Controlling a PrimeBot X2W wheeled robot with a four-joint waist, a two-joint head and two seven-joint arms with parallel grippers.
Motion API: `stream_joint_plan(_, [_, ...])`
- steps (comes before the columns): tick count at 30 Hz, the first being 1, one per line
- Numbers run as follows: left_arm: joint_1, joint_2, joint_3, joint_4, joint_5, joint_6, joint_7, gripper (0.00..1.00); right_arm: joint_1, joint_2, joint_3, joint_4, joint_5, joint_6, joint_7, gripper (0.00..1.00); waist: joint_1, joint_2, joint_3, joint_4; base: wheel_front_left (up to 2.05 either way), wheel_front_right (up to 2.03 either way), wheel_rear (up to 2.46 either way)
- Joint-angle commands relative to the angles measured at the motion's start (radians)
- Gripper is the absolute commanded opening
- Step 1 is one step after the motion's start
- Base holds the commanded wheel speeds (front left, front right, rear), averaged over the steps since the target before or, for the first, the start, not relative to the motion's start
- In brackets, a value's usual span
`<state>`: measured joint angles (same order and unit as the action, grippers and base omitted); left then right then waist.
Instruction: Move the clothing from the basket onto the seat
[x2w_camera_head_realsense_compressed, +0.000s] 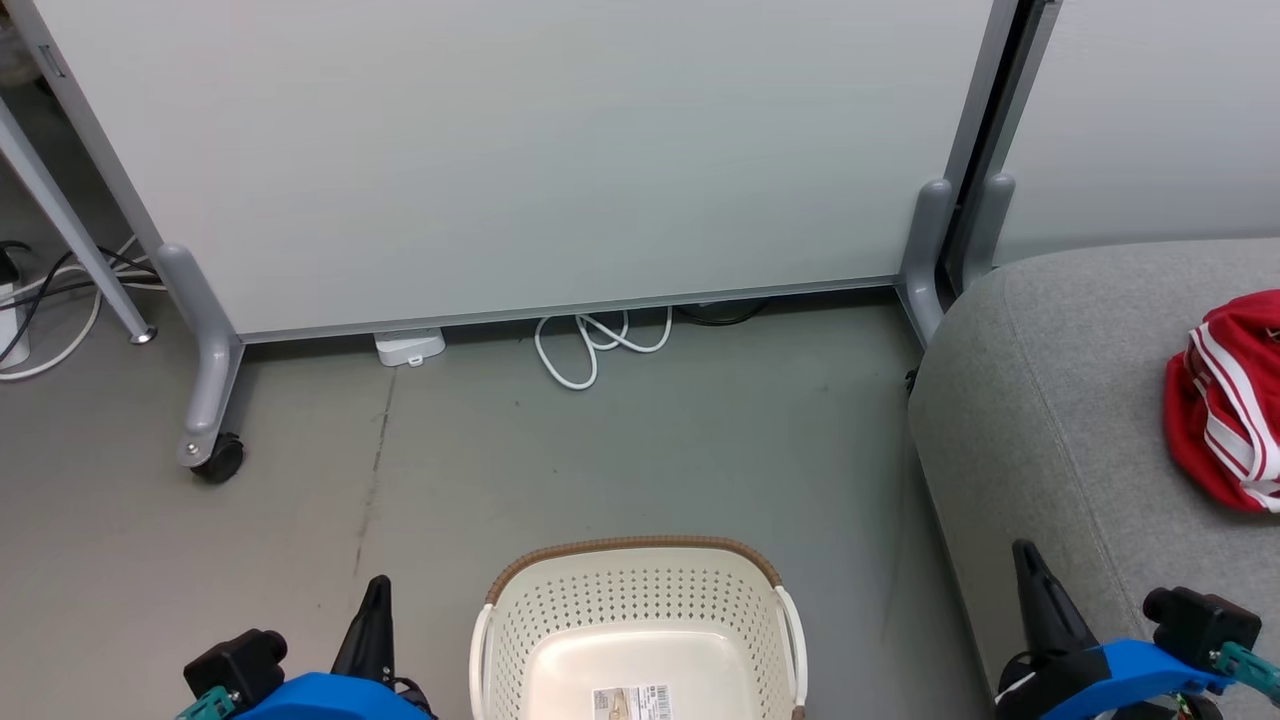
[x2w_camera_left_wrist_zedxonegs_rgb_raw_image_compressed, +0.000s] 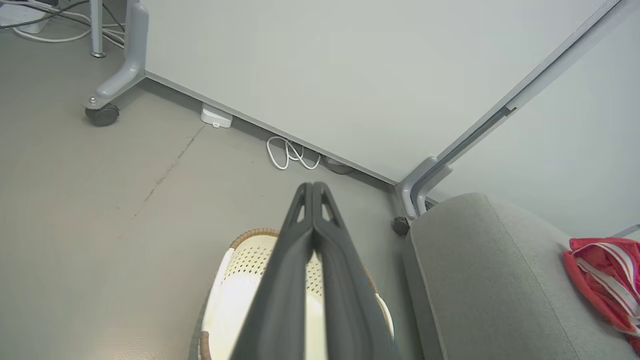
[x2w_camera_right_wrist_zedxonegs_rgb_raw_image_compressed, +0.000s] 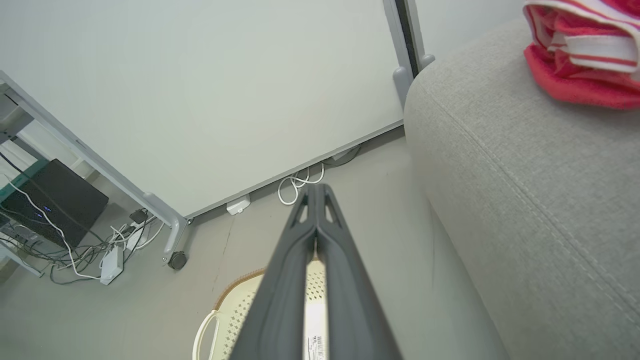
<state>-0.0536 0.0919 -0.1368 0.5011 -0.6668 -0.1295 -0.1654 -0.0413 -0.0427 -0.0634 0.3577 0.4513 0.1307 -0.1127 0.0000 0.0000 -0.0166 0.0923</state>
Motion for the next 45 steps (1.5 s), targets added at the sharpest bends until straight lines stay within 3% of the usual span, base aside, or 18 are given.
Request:
stream_joint_plan(1, [-0.030,0.001,0.015,-0.023,-0.031,0.000,0.007,0.00,-0.025,-0.004,-0.003,-0.022,0.040,0.000,0.007,0.00,0.0000,0.0000,0.000,-0.001,0.00,0.00,0.00])
stream_joint_plan(45, [-0.048,-0.022,0.145,-0.152,-0.524,-0.001,0.155,0.00,-0.054,-0.008,-0.030,-0.075,0.645,0.000,0.127,0.00,0.0000,0.0000,0.008,-0.039,0.00,0.00,0.00])
